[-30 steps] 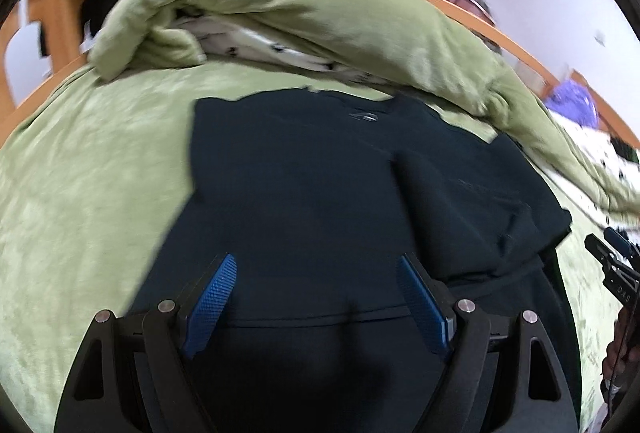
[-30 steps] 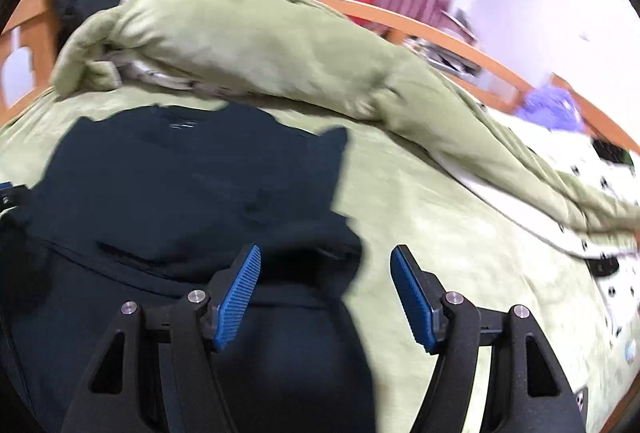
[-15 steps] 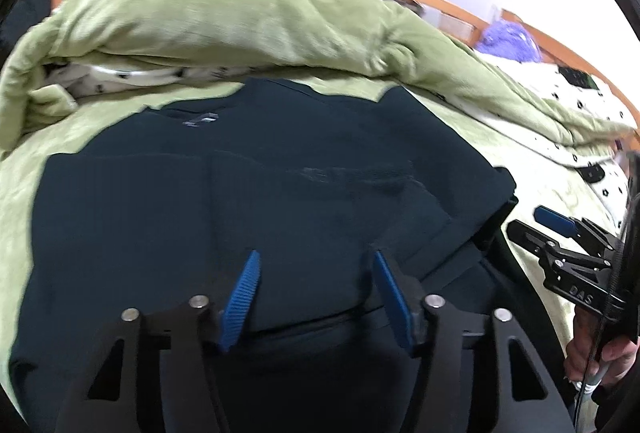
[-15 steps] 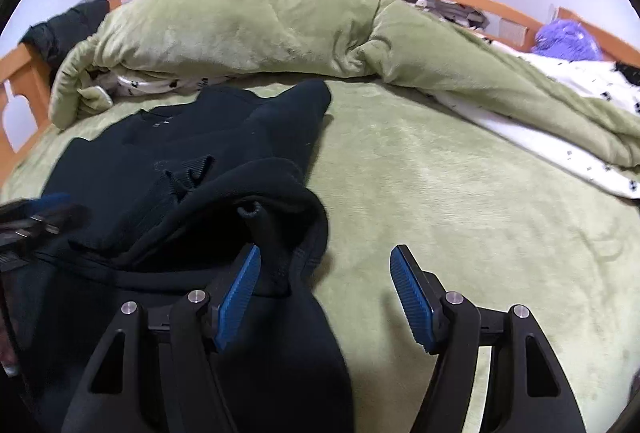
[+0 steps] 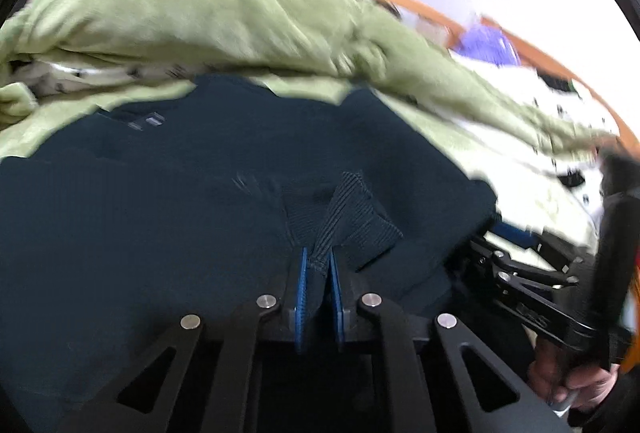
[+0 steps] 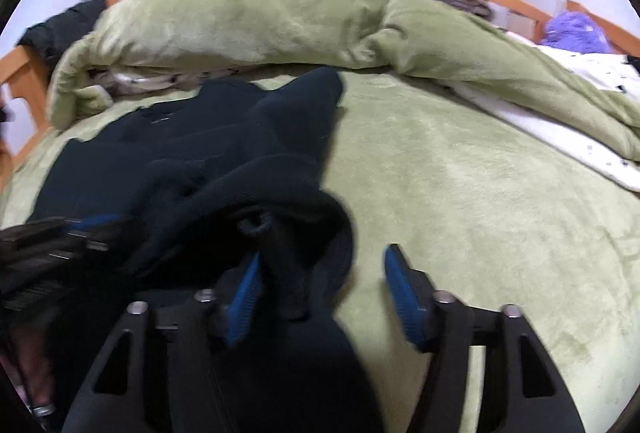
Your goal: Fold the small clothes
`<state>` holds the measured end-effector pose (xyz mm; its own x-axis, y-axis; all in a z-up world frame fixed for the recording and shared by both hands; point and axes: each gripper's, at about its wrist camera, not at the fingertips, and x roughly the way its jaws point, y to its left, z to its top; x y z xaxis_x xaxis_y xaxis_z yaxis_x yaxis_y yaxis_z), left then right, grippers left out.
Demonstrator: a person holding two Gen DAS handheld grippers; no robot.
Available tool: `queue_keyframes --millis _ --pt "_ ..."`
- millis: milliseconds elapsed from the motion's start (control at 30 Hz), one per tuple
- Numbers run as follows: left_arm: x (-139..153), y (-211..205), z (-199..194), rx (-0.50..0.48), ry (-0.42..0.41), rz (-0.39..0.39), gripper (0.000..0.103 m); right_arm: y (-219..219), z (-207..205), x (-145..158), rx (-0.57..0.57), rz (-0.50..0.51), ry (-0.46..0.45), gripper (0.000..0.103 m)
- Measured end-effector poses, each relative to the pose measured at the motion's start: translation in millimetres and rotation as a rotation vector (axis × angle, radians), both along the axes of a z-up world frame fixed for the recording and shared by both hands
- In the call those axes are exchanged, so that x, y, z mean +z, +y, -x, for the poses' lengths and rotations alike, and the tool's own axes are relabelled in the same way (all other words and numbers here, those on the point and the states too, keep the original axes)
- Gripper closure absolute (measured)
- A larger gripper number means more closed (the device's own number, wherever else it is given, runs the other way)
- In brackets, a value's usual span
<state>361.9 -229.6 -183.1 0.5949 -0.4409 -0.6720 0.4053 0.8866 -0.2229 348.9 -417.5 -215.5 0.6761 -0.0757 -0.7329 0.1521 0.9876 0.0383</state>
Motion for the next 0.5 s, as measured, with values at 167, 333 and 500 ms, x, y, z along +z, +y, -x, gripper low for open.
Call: queue_keyframes --millis 167,333,500 --pt "44 76 2 0.189 -0.092 0.043 0.092 -35 -2 3 -0.133 -0.156 0.0 0.05" --pt "50 157 11 0.331 -0.082 0.028 0.091 -32 -3 1 -0.192 -0.075 0.04 0.051" --pt "34 208 26 0.436 -0.023 -0.014 0.084 -37 6 2 -0.211 -0.025 0.08 0.051"
